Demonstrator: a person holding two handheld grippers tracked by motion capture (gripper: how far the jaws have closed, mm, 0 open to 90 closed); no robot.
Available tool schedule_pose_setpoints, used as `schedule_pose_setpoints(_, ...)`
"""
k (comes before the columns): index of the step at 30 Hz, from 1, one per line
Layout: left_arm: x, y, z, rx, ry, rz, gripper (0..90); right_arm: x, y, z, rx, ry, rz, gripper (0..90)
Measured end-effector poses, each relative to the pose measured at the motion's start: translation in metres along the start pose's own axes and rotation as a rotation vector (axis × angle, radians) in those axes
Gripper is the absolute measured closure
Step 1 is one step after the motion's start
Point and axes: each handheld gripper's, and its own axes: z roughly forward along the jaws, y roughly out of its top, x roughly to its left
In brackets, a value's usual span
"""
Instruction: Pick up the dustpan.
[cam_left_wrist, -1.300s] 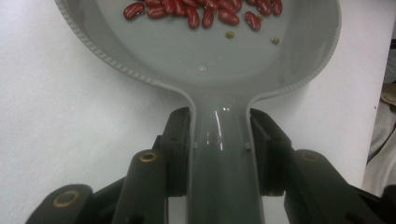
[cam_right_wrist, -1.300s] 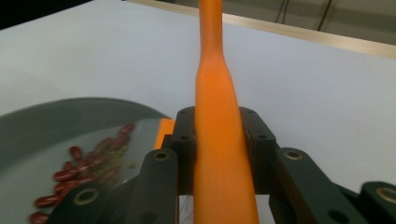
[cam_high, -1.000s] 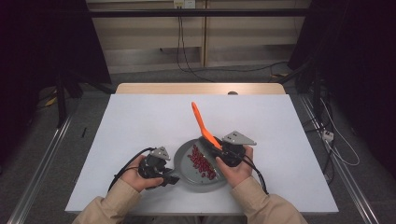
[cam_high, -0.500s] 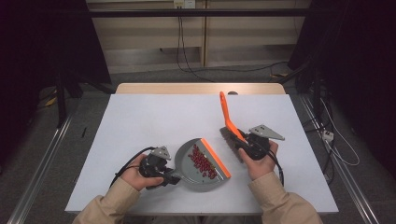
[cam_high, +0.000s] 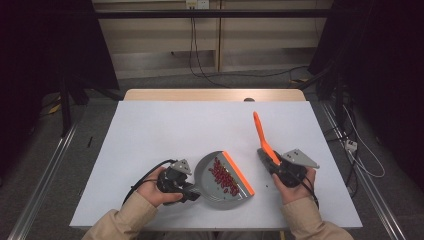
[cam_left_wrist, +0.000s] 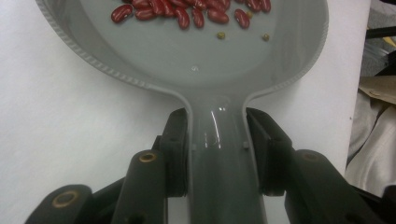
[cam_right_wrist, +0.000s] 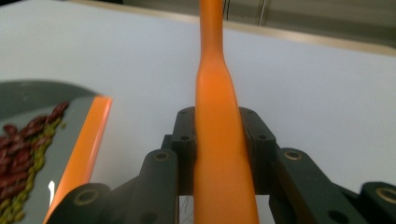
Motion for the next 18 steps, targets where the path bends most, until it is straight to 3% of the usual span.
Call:
schedule_pose_setpoints(2, -0.001, 0.002, 0.002, -0.004, -0.015, -0.005, 62.3, 0.008, -0.001, -0.003, -0.007, 0.001, -0.004, 71.1)
schedule_pose_setpoints(5, -0.002, 0.005, 0.004, 0.011, -0.002, 0.01, 62.3, 0.026, -0.001, 0.004, -0.011, 0.058, 0.032, 71.0)
schedule_pose_setpoints(7, -0.001, 0.004, 0.004, 0.007, -0.006, 0.003, 62.3, 0.039, 0.004, 0.013, -0.035, 0.173, 0.159, 71.2)
schedule_pose_setpoints(8, 0.001, 0.004, 0.003, 0.022, -0.004, 0.03, 62.3, 0.047, 0.009, 0.016, -0.046, 0.175, 0.15, 71.2)
schedule_pose_setpoints(9, 0.0, 0.004, 0.004, 0.01, -0.005, 0.019, 62.3, 0.054, 0.014, 0.018, -0.067, 0.178, 0.108, 71.2)
schedule_pose_setpoints(11, -0.002, 0.003, 0.004, -0.007, -0.006, -0.002, 62.3, 0.06, 0.024, 0.02, -0.089, 0.191, 0.088, 71.2)
schedule_pose_setpoints(14, 0.0, 0.001, 0.003, -0.006, -0.002, -0.004, 62.5, 0.054, 0.031, 0.022, -0.106, 0.189, 0.11, 71.2)
schedule_pose_setpoints(16, 0.0, 0.001, 0.002, -0.002, -0.004, 0.002, 62.5, 0.045, 0.029, 0.02, -0.094, 0.149, 0.083, 71.1)
schedule_pose_setpoints(18, 0.0, 0.001, 0.002, 0.001, -0.004, 0.002, 62.4, 0.036, 0.024, 0.02, -0.079, 0.134, 0.098, 71.1)
